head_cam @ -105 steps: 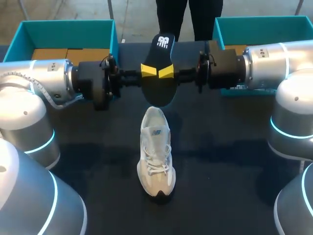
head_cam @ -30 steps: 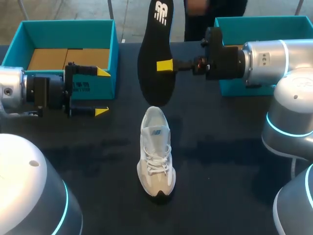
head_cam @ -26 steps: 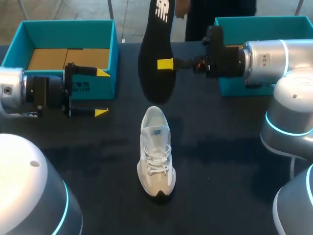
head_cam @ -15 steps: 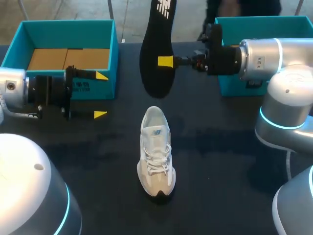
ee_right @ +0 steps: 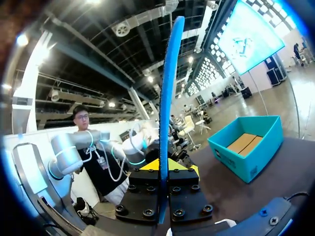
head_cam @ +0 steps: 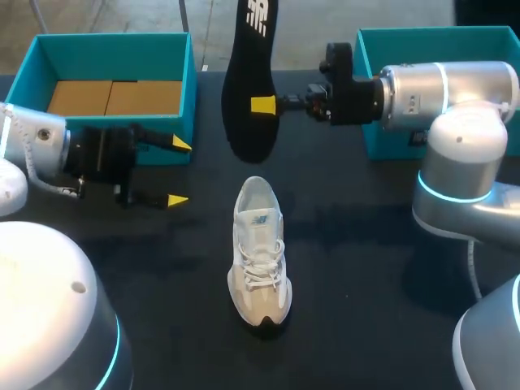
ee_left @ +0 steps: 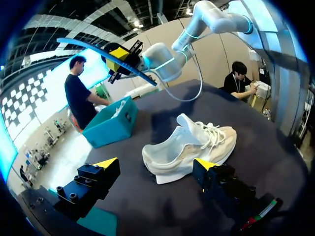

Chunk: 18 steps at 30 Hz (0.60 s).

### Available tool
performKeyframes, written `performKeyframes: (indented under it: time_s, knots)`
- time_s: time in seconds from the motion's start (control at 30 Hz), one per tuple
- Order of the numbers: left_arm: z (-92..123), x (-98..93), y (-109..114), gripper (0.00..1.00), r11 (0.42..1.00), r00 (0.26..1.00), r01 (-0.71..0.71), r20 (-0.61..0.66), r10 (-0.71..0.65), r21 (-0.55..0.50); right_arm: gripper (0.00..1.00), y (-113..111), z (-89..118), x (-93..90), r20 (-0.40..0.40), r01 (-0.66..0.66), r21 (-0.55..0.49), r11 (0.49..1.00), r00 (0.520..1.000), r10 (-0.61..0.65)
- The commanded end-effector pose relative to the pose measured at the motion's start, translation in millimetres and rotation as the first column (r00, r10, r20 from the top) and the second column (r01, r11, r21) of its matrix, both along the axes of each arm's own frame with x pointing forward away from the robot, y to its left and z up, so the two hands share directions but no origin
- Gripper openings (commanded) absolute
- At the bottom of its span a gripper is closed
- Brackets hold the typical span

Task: Take the shoe out of the shoebox, open the shoe tongue, remove and reinsert the insole, then place the shoe into the shoebox

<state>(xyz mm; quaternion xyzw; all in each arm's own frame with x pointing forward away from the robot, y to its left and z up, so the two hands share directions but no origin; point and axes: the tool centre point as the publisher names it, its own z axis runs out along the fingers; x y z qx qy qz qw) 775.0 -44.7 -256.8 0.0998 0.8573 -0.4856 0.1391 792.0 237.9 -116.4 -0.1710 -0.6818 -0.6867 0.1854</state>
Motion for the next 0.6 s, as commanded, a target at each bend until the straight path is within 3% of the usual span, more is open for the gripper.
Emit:
performKeyframes:
  time_s: [0.03,0.6]
  knots:
    - [-6.8,4.3,-7.8,1.0,0.999,0.998,0.002,-0.067,0.002,0.053,0.0,2.4,-0.6,0.2,0.0,0.002,0.0,1.0,1.0,-0.002]
    - [-23.0,-5.1,-17.5,1.0,0.989,0.976,0.027,-0.22,0.006,0.145,0.0,-11.8,-45.3,-6.0,-0.005,0.06,0.004,0.998,0.998,-0.06]
